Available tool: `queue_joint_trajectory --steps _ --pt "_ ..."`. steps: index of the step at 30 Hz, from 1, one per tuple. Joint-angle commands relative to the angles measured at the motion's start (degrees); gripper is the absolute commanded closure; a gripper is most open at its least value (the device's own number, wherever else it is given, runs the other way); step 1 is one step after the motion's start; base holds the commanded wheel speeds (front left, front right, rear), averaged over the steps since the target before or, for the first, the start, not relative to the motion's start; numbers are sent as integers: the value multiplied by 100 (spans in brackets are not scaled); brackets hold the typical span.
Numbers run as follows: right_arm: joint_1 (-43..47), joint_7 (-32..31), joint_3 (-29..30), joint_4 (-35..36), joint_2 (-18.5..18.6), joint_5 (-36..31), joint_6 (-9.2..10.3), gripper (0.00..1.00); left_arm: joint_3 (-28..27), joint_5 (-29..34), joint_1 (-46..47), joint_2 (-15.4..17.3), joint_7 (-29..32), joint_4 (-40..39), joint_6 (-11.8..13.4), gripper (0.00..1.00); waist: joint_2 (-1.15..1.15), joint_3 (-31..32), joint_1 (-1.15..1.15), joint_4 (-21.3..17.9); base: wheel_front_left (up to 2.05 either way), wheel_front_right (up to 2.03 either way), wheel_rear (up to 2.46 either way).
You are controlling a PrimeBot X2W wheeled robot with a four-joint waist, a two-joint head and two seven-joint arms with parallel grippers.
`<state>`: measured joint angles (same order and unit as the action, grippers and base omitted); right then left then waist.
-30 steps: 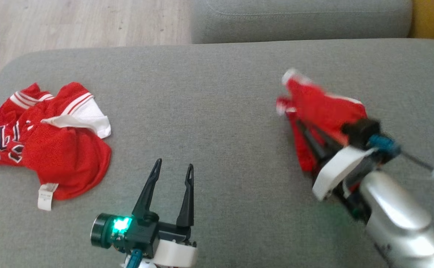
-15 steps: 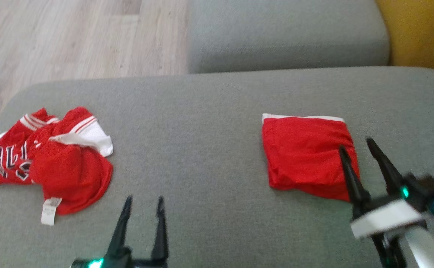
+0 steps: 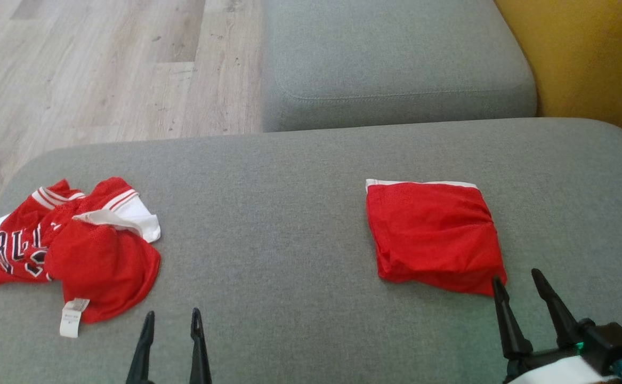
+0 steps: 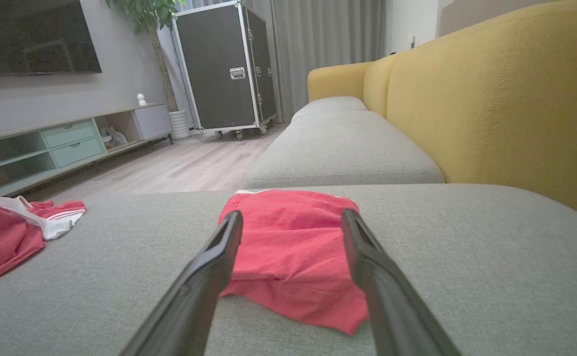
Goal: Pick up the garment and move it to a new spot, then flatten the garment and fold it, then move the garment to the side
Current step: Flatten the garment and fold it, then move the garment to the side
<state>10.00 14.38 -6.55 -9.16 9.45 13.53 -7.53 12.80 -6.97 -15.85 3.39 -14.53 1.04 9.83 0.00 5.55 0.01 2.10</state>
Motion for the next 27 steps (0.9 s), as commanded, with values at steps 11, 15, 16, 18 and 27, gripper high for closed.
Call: queue_joint_trajectory --steps 11,15,16,18,27 --pt "-186 62 -135 46 23 -152 4 0 -358 104 90 -34 -47 -115 -139 0 0 36 -1 -37 0 0 0" --pt "-180 62 -153 31 21 -157 4 0 -372 118 76 -38 -47 -100 -160 0 0 52 -1 -48 0 0 0" --pt "-182 62 -161 26 24 -161 4 0 -375 121 73 -39 -47 -96 -164 0 0 55 -1 -53 0 0 0" --pt "-188 62 -170 19 25 -162 4 0 -374 125 69 -41 -47 -89 -174 0 0 53 -1 -60 0 0 0" --pt "-199 62 -118 -5 65 -177 4 0 -337 154 107 -47 -47 -101 -215 0 0 -56 -1 -40 0 0 0"
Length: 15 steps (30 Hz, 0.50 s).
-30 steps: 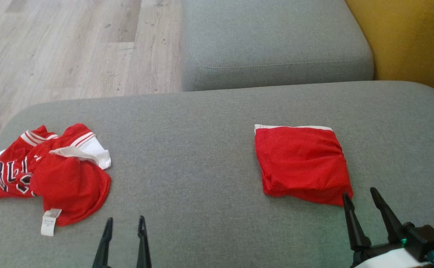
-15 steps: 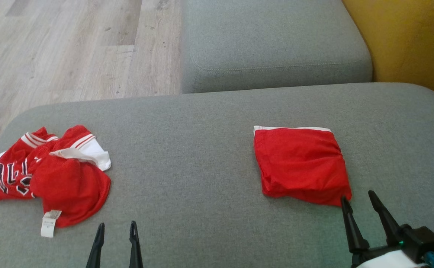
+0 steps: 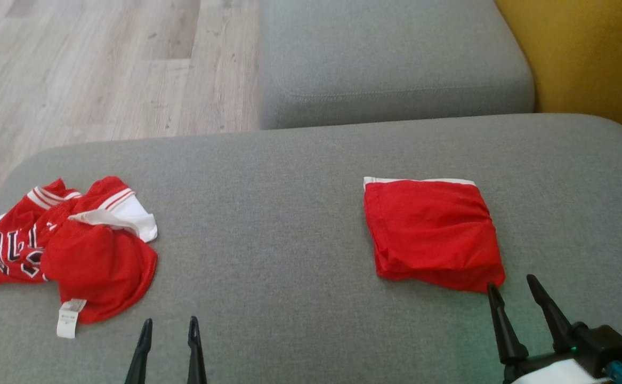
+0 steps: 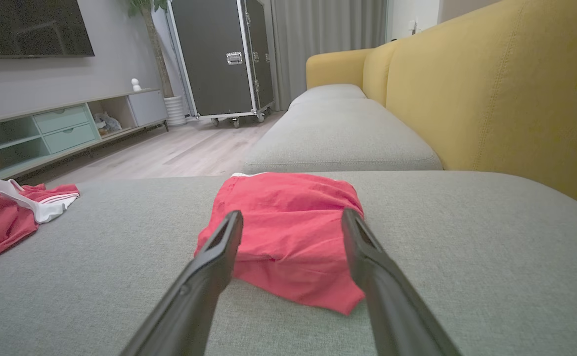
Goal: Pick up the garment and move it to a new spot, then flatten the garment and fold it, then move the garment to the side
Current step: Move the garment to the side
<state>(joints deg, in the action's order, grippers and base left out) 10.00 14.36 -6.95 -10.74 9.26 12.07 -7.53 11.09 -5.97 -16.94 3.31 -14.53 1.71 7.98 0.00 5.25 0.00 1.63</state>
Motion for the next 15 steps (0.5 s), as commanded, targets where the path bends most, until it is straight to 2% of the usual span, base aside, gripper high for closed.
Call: queue_joint_trajectory --steps 1,8,15 --pt "-209 63 -74 147 92 -28 4 0 -157 58 228 -40 -47 -170 -35 0 0 -53 0 12 0 0 0" --pt "-561 63 2 -30 175 204 4 0 -4 28 353 -42 -47 -186 -17 0 0 -385 0 49 0 0 0" --pt "-1400 63 108 -656 592 521 4 0 254 2 718 -43 -47 -208 54 0 0 -964 0 180 0 0 0"
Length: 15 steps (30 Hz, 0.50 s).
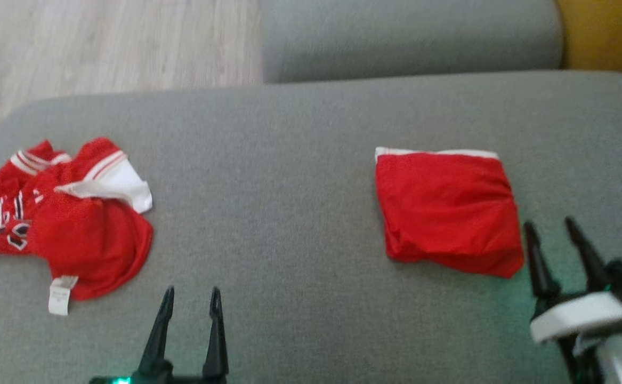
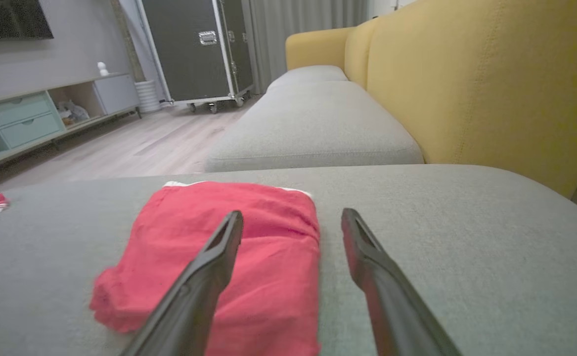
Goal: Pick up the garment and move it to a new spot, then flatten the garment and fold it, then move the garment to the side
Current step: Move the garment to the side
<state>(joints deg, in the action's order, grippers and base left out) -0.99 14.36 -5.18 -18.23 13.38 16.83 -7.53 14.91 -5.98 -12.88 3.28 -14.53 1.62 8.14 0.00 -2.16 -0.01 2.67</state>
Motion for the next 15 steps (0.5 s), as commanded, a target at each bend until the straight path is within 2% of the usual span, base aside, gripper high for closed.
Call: queue_joint_trajectory --steps 1,8,15 --pt "-449 63 -62 -41 246 121 4 0 -95 -1 385 -39 -47 -198 52 0 0 -300 1 98 0 0 0" --pt "-1383 -583 -210 -769 732 1015 4 0 119 -79 869 -40 -47 -153 183 0 0 -797 1 242 0 0 0" --pt "-1680 -1536 -643 -1253 1079 1694 4 0 342 -142 1144 -40 -47 -87 292 0 0 -1053 1 373 0 0 0"
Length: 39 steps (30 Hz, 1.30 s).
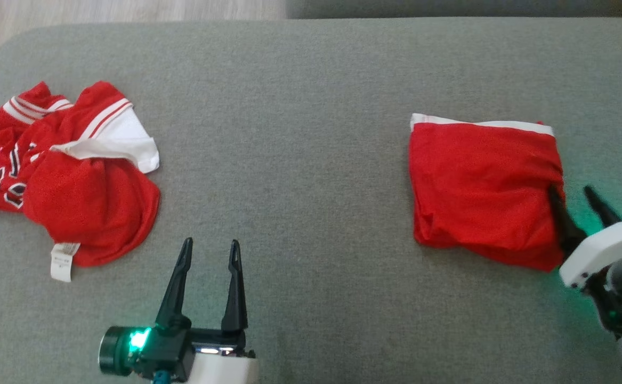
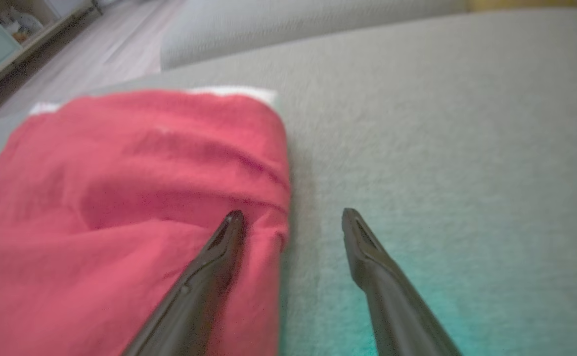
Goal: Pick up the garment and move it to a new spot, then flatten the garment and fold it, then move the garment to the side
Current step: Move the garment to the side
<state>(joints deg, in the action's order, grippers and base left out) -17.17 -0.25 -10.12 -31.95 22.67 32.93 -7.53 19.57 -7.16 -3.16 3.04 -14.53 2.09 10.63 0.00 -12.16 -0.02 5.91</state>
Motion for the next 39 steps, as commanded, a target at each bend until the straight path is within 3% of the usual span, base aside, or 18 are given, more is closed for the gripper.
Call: queue_joint_trajectory --steps 1,2,3,4,5,11,19,25,31,32,33,39 --pt "-48 -200 -238 115 175 178 4 0 -109 -31 192 -16 -47 -128 55 0 0 -77 2 57 0 0 0" --pt "-48 -200 -238 115 175 178 4 0 -109 -31 192 -16 -47 -128 55 0 0 -77 2 57 0 0 0" --pt "-25 -334 -367 159 220 373 4 81 -96 -43 225 -16 -47 -123 86 0 0 -114 2 52 0 0 0" --pt "-25 -334 -367 159 220 373 4 81 -96 -43 225 -16 -47 -123 86 0 0 -114 2 52 0 0 0" --pt "-28 -308 -400 205 253 436 4 100 -97 -47 238 -16 -47 -128 106 0 0 -136 2 34 0 0 0" --pt "-190 -59 -426 381 596 559 4 100 -77 -42 357 -16 -47 -196 165 0 0 -373 2 -255 0 0 0" --pt "-646 -181 -238 449 1726 498 4 100 -2 82 869 -16 -47 -229 127 0 0 -1065 2 -757 0 0 0" --pt "-998 -249 34 23 2548 413 4 100 74 157 1364 -16 -47 -165 80 0 0 -1576 2 -890 0 0 0" --pt "-1285 -11 362 -486 2936 212 4 100 163 148 1644 -16 -47 -92 84 0 0 -1774 2 -856 0 0 0" --pt "-1408 149 512 -690 2897 69 4 7 175 131 1676 -16 -47 -56 83 0 0 -1747 2 -840 0 0 0" --pt "-1465 232 556 -779 2847 -44 4 0 174 118 1678 -16 -47 -34 85 0 0 -1708 2 -837 0 0 0" --pt "-1645 680 718 -1176 2209 -832 4 0 180 43 1542 -16 -47 54 103 0 0 -1233 2 -786 0 0 0"
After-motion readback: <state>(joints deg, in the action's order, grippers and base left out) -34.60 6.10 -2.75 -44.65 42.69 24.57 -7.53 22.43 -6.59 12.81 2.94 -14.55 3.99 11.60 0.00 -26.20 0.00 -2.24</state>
